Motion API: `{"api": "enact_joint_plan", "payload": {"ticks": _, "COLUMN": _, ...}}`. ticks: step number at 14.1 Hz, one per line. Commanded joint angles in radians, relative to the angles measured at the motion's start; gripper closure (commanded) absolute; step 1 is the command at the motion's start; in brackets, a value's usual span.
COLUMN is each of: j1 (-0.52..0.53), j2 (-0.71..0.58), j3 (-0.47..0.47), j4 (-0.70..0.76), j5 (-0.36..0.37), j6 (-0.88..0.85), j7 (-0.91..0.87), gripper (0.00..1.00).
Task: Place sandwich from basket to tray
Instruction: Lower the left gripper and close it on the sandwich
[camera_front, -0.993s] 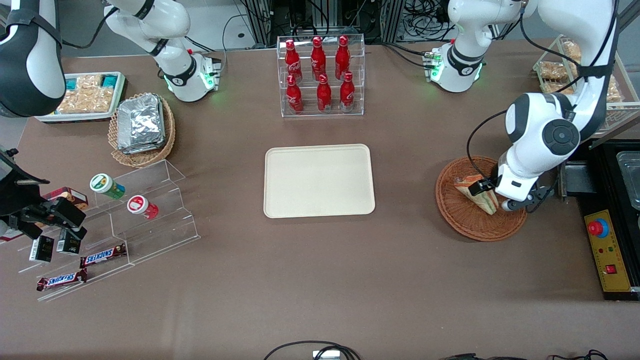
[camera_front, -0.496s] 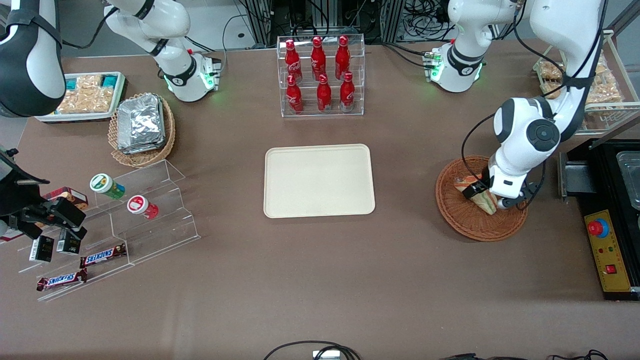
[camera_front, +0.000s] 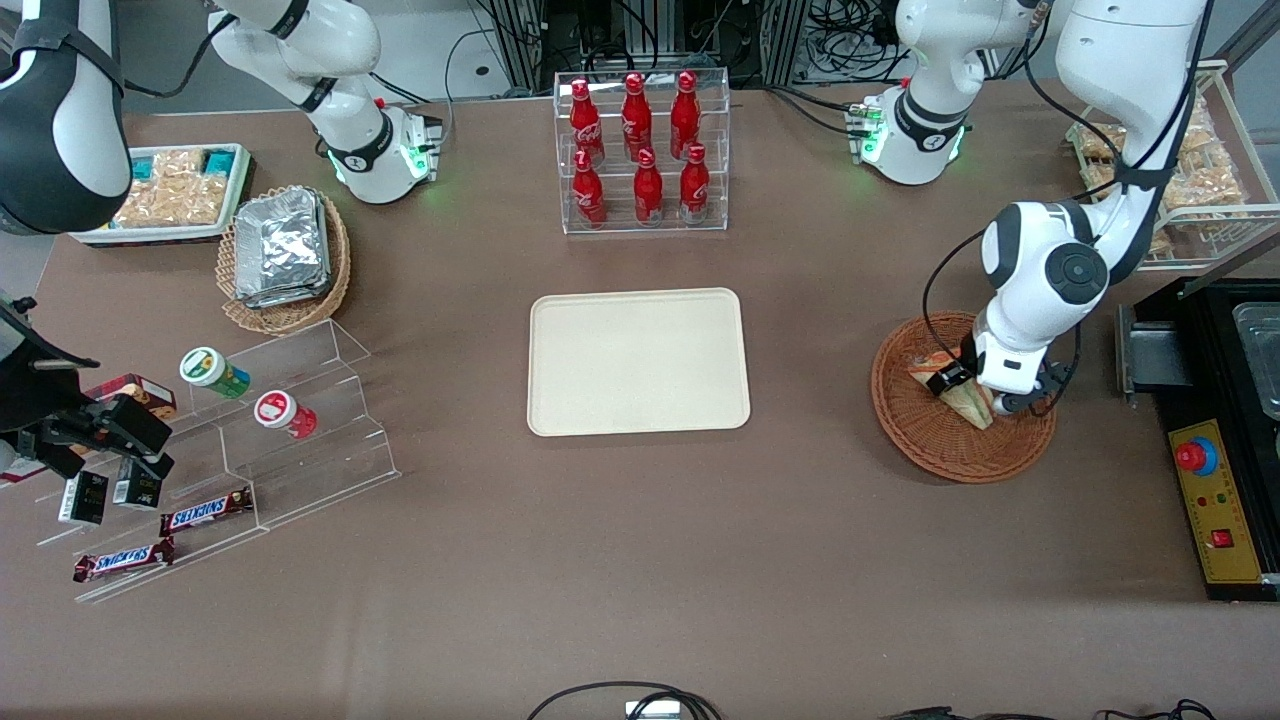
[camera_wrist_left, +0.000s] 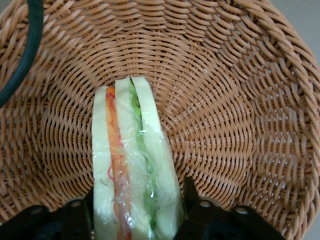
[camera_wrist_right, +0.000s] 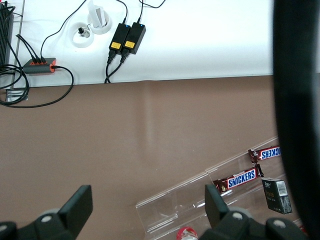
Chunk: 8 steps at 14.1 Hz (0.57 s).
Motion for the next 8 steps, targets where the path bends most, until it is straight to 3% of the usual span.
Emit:
{"api": "enact_joint_plan", "payload": {"ticks": 1, "j1": 0.0, "j2": -0.013, "j3": 0.0, "j4": -0.005, "j5": 0.013, "j6": 0.023, "j7": -0.046, "gripper": 1.0}}
{"api": "enact_joint_plan", "payload": {"ticks": 4, "j1": 0.0, "j2": -0.076, "j3": -0.001, "j4": 0.006, "j5": 0.013, "j6": -0.016, "j7": -0.066, "gripper": 1.0}}
{"api": "enact_joint_plan", "payload": {"ticks": 8, "j1": -0.008, "j2": -0.183, "j3": -0.006, "j4": 0.091, "j5": 0.014, "j6": -0.243, "j7": -0.048, "gripper": 1.0}}
